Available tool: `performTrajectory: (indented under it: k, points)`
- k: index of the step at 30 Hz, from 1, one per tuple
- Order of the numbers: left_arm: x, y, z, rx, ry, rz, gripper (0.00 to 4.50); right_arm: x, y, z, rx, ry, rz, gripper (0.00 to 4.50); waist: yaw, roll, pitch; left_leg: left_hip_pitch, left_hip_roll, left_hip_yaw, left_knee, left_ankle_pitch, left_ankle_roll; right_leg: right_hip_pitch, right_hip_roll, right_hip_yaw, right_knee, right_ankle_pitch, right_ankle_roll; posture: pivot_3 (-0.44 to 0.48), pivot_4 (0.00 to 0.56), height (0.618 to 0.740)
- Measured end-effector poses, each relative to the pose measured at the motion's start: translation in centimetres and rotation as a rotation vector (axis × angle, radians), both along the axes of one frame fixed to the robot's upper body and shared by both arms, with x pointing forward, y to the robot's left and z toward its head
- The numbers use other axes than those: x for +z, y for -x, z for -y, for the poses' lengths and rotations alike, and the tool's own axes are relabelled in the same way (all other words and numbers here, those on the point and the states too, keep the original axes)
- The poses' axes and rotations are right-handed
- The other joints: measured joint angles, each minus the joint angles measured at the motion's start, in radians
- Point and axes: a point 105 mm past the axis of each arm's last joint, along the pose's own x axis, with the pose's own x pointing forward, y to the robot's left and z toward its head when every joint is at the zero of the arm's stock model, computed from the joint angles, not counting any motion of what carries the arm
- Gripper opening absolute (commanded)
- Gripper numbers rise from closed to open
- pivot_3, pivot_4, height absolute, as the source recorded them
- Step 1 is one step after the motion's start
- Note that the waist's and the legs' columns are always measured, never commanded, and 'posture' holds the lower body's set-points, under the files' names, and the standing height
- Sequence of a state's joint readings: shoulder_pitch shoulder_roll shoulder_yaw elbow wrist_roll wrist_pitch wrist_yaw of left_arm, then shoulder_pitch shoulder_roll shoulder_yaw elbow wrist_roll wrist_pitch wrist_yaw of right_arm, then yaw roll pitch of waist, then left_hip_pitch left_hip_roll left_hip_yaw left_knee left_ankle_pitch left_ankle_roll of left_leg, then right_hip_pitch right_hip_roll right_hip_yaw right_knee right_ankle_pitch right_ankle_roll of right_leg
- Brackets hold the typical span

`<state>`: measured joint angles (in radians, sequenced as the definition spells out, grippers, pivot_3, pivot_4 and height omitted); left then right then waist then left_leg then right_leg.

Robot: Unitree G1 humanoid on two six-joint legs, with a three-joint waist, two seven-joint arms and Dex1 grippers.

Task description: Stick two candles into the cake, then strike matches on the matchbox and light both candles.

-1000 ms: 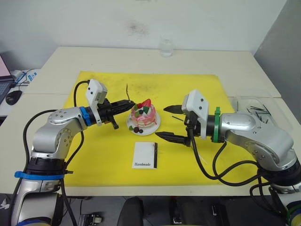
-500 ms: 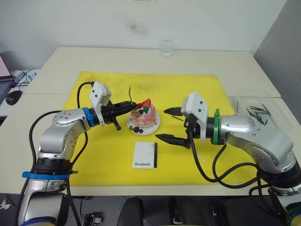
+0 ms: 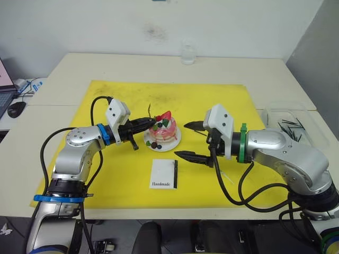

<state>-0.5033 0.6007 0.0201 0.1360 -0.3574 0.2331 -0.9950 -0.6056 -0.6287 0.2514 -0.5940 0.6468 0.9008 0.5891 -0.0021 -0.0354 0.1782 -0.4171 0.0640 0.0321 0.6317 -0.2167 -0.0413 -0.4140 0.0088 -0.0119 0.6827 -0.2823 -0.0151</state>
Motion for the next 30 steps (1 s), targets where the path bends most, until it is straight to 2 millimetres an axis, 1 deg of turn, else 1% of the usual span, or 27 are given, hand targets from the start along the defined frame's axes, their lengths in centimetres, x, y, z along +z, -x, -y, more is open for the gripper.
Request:
performTrajectory:
  k: [8,16,18,22,26,27,28,30]
  points:
    - [-1.1,0.1,0.0,0.004,0.007,-0.013,0.0,-0.1,0.4,0.0,0.006,0.001,0.001,4.47,0.001,0.0,-0.001,0.002,0.0,-0.001,0.003,0.0,0.0,0.004,0.0,-0.001,0.0,0.001,0.002,0.0,0.15,0.74]
    - [-1.4,0.0,0.2,0.006,0.032,-0.034,0.0,-0.1,0.5,-0.1,0.008,-0.001,0.002,4.47,0.001,0.0,-0.001,0.002,0.0,-0.001,0.008,0.0,0.0,0.006,0.0,-0.001,0.0,0.003,0.005,0.0,0.15,0.74]
    - [-1.2,-0.1,0.1,0.011,0.038,-0.04,0.65,-0.1,0.5,-0.1,0.008,-0.003,0.002,4.5,0.001,0.0,-0.001,0.002,0.0,-0.001,0.009,0.0,0.0,0.006,0.0,-0.001,0.0,0.004,0.005,0.0,0.15,0.74]
    - [-1.1,-0.3,0.1,0.018,0.043,-0.054,1.66,-0.1,0.5,-0.2,0.007,-0.006,0.004,4.5,0.001,0.0,-0.001,0.001,0.0,-0.001,0.011,0.0,0.0,0.007,0.0,-0.001,0.0,0.005,0.006,0.0,0.15,0.74]
    - [-0.7,-0.5,-0.1,0.026,0.048,-0.052,2.92,0.0,0.5,-0.3,0.007,-0.014,0.005,4.5,0.001,0.0,-0.001,0.001,-0.001,-0.001,0.011,0.0,0.0,0.007,0.0,0.0,0.0,0.005,0.007,0.0,0.15,0.74]
    - [-0.6,-0.5,-0.3,0.035,0.051,-0.053,3.34,0.0,0.5,-0.4,0.006,-0.018,0.006,4.5,0.0,0.0,-0.001,0.001,-0.001,-0.001,0.011,0.0,0.0,0.007,0.0,0.0,0.0,0.005,0.007,0.0,0.15,0.74]
    - [-0.6,-0.5,-0.3,0.039,0.051,-0.053,3.49,0.0,0.5,-0.4,0.006,-0.019,0.006,4.5,0.0,0.0,-0.001,0.001,-0.001,-0.001,0.011,0.0,0.0,0.007,0.0,0.0,0.0,0.005,0.007,0.0,0.15,0.74]
    - [-0.4,-0.7,-0.7,0.061,0.054,-0.05,4.1,0.1,0.4,-0.5,0.0,-0.033,0.009,4.5,0.0,0.0,-0.001,0.001,0.0,-0.001,0.011,0.0,0.0,0.007,0.0,0.0,0.0,0.005,0.007,0.0,0.15,0.74]
